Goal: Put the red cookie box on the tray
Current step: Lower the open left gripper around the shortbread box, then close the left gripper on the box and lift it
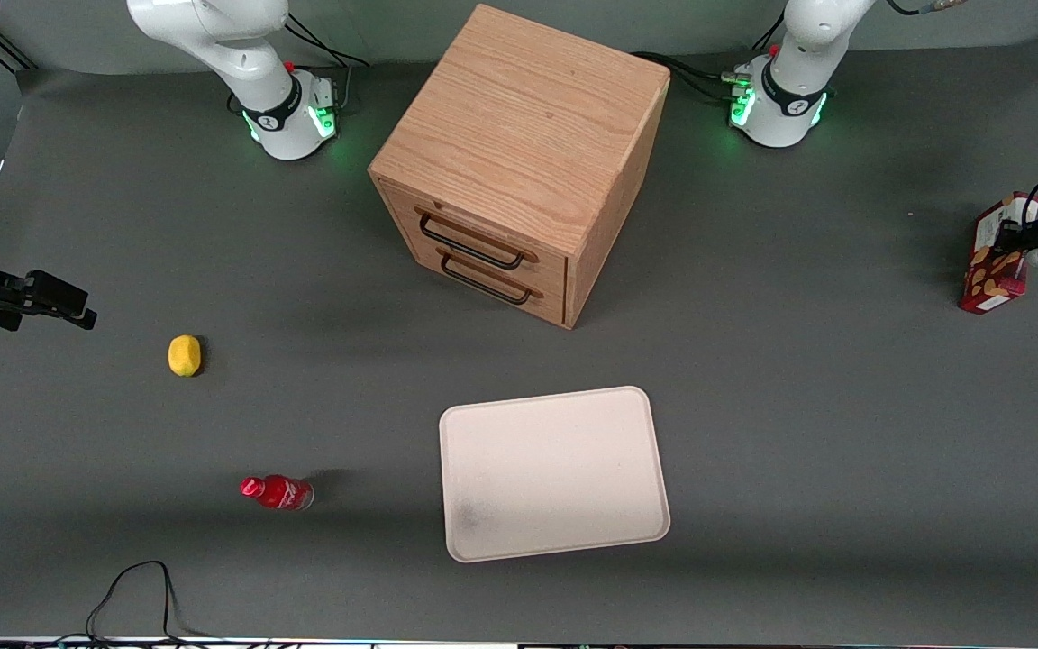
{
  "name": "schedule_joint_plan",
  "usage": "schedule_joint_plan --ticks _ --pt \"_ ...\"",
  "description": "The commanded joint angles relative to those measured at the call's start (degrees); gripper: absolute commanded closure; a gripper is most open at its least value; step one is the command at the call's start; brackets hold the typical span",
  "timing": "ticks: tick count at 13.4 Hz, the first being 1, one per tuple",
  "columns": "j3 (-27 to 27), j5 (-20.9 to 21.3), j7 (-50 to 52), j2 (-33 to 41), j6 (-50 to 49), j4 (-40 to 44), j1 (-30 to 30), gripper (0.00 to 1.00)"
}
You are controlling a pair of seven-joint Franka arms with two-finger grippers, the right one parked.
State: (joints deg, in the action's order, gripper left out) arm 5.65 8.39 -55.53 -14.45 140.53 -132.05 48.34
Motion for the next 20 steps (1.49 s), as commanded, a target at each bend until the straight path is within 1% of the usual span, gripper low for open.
schedule_joint_plan --ticks 1,3,5,6,7,9,12,15,17,18,19,20 --pt "-0.1 0.4 1.0 0.4 0.6 -0.3 0.0 1.0" --pt "-0.1 0.4 1.0 1.2 -0.5 0.1 -0.1 1.0" --pt "0.0 0.4 1.4 4.1 -1.2 0.3 -0.3 1.0" --pt "0.2 0.4 2.1 6.3 -4.0 0.8 -0.8 1.0" --pt "0.2 0.4 2.7 8.1 -9.3 2.7 -2.1 1.0" --pt "0.2 0.4 5.2 10.9 -22.3 8.8 -3.7 1.0" --pt "0.2 -0.1 6.6 15.1 -37.2 19.3 -6.6 1.0" --pt "0.3 -0.6 10.3 14.9 -52.7 32.8 -10.3 1.0" --pt "0.2 -0.7 10.8 14.4 -56.2 37.7 -11.9 1.0" --pt "0.2 -1.7 11.3 14.2 -56.2 38.9 -12.5 1.0" --pt "0.3 -2.9 13.6 13.7 -56.4 40.0 -13.0 1.0" --pt "0.6 -3.2 15.8 13.1 -57.1 41.0 -14.5 1.0"
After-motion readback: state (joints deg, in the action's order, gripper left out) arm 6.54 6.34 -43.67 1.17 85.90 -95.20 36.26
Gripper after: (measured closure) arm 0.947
